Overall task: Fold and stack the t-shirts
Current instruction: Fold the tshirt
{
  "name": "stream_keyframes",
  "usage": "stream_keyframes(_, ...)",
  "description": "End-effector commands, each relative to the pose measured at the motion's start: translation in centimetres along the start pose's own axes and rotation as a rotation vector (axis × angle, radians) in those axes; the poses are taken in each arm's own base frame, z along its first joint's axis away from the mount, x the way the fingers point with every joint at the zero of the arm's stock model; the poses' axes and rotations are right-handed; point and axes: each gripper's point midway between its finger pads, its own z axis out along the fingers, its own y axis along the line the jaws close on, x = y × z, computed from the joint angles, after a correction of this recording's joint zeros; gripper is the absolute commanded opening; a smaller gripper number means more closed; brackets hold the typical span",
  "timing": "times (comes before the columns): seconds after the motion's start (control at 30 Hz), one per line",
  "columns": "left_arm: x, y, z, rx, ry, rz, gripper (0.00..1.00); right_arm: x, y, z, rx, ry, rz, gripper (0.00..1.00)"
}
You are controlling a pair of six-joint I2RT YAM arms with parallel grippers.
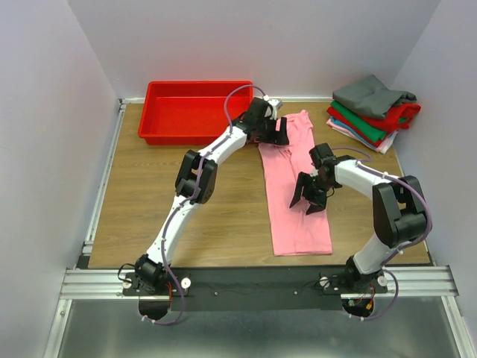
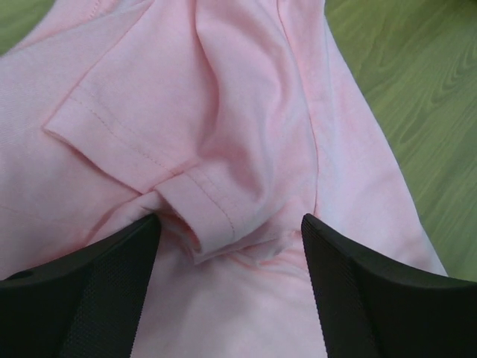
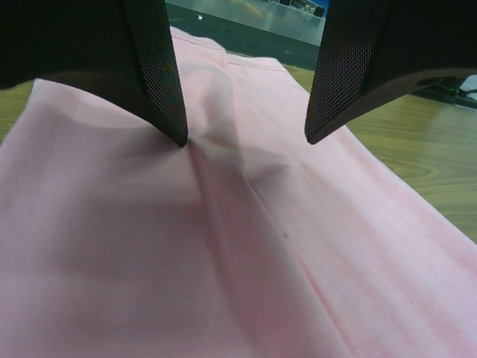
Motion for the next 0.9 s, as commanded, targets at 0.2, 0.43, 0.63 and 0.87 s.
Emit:
stream_keyframes(0.2,-4.6,-3.9,-1.4,0.175,-0.128,0.095,0.93,-2.3,2.0,-2.3,-0.026,-0.077,-0.016,0.72)
stream_keyframes(0.43,-7.3,-11.0,-6.9,0.224,-0.193,0.221,0.94,-0.6,-0.5,-4.9,0.068,-0.142,0.009,0.73)
stream_keyframes(0.63,-3.2,-14.8,-13.9,0.064,-0.182,0.244,0.94,2.8,-4.4,-5.9,0.187,-0.138,0.089,0.73)
stream_keyframes(0.87,12.0,-14.1,-19.8,-0.096,0.021,0.001,0.94,7.0,-7.3,-6.8,0.227,-0.137,0.173,0.73)
